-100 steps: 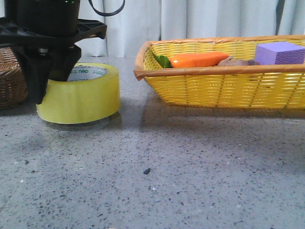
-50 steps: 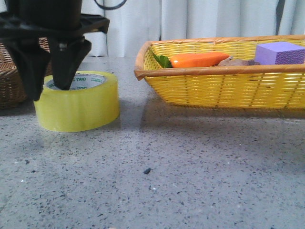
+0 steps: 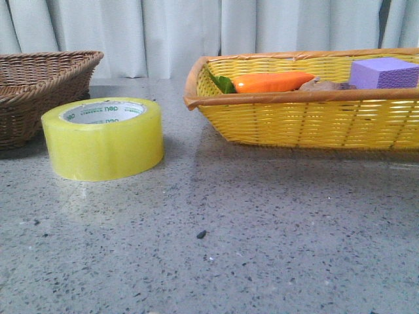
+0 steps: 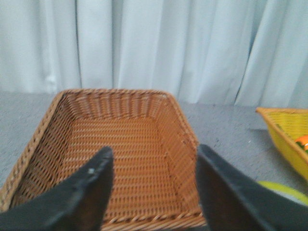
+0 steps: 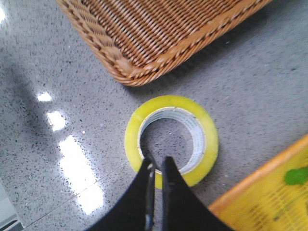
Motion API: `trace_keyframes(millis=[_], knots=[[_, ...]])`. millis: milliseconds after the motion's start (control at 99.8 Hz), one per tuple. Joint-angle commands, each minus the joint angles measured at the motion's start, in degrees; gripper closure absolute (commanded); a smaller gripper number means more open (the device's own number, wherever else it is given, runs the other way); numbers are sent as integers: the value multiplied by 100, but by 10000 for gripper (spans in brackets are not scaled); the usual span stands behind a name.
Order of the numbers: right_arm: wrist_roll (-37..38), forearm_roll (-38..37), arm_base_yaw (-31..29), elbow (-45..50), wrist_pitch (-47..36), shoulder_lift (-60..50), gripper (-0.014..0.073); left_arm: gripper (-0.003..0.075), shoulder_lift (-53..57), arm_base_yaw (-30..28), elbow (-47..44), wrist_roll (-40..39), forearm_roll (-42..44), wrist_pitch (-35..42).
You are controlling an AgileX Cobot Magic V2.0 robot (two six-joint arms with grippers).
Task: Transfer tape with both arms
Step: 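Open the right gripper and withdraw it from the tape roll, then lower the left gripper onto the tape roll and grip its rim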
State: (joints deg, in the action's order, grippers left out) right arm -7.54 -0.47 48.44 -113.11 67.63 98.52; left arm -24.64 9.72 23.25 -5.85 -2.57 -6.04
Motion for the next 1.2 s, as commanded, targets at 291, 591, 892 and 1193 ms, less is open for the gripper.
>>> trace_keyframes(millis=[291, 591, 892, 1193], knots=[[417, -980, 1, 593, -996, -1657, 660, 300, -580, 783, 444, -45, -326, 604], [1243, -1868, 1, 2708, -2234, -3232, 660, 300, -1536, 1880, 1121, -45, 149, 372], [2171, -2684, 1, 4345, -3332, -4508, 660, 300, -2801, 2933, 2059, -45, 683, -706], [2181, -2715, 1, 4690, -2942, -5000, 660, 300, -4172, 3187, 3002, 124, 686, -1999]])
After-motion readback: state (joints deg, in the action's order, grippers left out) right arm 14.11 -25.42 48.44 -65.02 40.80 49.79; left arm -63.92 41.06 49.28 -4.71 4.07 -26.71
